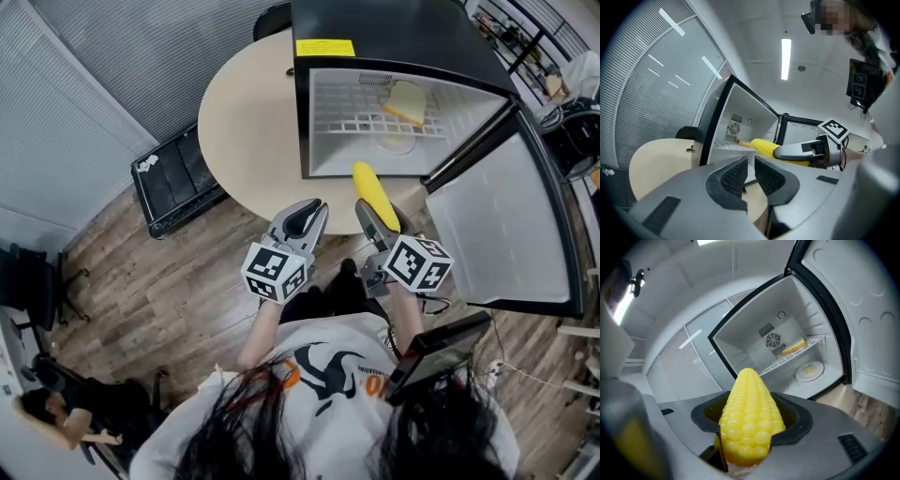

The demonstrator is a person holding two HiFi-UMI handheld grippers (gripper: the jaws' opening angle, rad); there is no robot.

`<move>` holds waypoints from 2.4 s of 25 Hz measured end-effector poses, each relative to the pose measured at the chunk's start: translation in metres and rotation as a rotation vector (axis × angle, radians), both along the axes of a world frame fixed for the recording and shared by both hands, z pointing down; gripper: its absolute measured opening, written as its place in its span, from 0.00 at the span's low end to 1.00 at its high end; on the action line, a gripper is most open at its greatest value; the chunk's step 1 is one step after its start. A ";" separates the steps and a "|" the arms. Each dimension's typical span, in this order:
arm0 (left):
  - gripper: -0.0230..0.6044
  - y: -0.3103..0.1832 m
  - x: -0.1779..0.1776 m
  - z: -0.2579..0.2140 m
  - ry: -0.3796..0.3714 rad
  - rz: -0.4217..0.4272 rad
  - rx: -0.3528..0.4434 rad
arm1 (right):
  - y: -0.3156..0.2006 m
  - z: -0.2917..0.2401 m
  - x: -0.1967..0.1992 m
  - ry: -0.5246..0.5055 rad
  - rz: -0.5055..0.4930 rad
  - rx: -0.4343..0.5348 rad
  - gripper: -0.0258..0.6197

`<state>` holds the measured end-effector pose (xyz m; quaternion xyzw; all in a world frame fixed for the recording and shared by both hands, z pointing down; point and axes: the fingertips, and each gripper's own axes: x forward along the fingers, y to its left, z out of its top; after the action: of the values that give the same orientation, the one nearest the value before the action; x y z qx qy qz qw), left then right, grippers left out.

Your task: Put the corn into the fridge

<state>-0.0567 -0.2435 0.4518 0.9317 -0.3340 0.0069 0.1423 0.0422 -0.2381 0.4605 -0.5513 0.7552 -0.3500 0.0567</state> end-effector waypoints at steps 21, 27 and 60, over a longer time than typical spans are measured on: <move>0.10 -0.038 0.026 0.003 -0.003 -0.047 -0.021 | -0.068 -0.010 0.031 0.089 -0.057 0.037 0.45; 0.11 -0.056 0.028 0.000 0.021 -0.092 -0.024 | -0.100 -0.004 0.032 0.122 -0.121 0.034 0.45; 0.11 -0.074 0.003 0.007 -0.015 -0.223 -0.038 | -0.254 0.027 -0.010 0.748 -0.513 0.047 0.45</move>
<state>-0.0541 -0.3172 0.4589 0.8859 -0.4365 0.0041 0.1572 0.0317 -0.4919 0.4872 -0.4336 0.8437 -0.1122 -0.2958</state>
